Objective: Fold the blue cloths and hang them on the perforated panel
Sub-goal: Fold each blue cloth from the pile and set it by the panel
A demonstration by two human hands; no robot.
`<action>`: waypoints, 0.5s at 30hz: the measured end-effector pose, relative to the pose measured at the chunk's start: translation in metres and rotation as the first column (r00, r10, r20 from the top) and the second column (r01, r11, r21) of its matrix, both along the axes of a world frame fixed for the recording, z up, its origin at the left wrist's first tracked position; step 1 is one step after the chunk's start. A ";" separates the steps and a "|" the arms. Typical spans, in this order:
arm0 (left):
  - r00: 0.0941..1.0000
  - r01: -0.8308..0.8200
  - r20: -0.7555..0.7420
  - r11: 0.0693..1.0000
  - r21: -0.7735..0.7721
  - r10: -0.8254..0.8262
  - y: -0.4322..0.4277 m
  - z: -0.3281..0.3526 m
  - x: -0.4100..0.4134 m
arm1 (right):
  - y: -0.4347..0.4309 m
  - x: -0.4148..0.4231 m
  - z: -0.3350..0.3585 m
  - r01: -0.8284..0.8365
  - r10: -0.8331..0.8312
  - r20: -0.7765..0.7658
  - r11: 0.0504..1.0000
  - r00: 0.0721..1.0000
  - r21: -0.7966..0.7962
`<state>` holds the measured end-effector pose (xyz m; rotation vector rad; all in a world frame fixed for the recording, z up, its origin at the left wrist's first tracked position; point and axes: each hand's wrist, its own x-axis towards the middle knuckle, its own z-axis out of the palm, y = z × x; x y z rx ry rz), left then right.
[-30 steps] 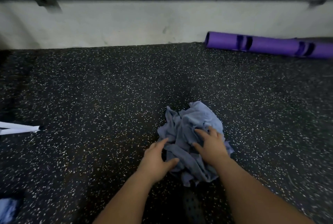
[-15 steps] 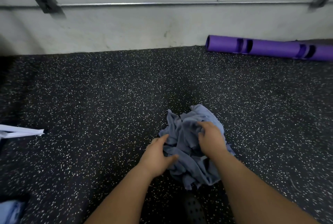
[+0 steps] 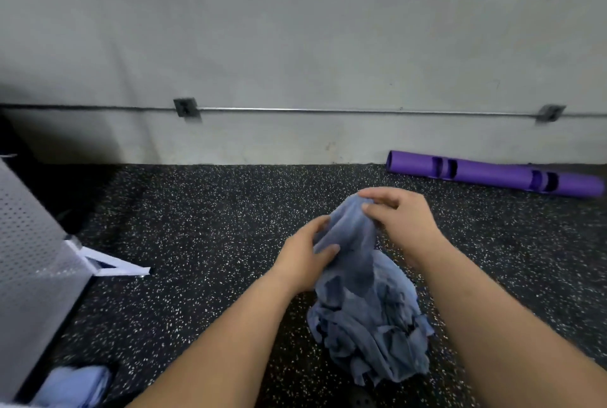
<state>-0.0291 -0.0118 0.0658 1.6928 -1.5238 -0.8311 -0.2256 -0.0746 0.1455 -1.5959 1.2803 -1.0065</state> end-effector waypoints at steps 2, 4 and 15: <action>0.997 -0.062 -0.040 0.995 -0.082 0.059 0.016 0.025 0.011 | 0.014 0.012 0.027 -0.050 0.053 0.092 0.998 0.994 -0.039; 0.988 -0.136 -0.089 0.979 -0.149 0.124 0.033 0.047 0.025 | 0.027 0.024 0.048 -0.085 0.095 0.182 0.994 0.979 -0.063; 0.899 -0.434 -0.184 0.866 -0.247 0.398 0.114 0.079 0.120 | 0.076 0.087 0.041 -0.146 0.164 0.157 0.982 0.974 -0.118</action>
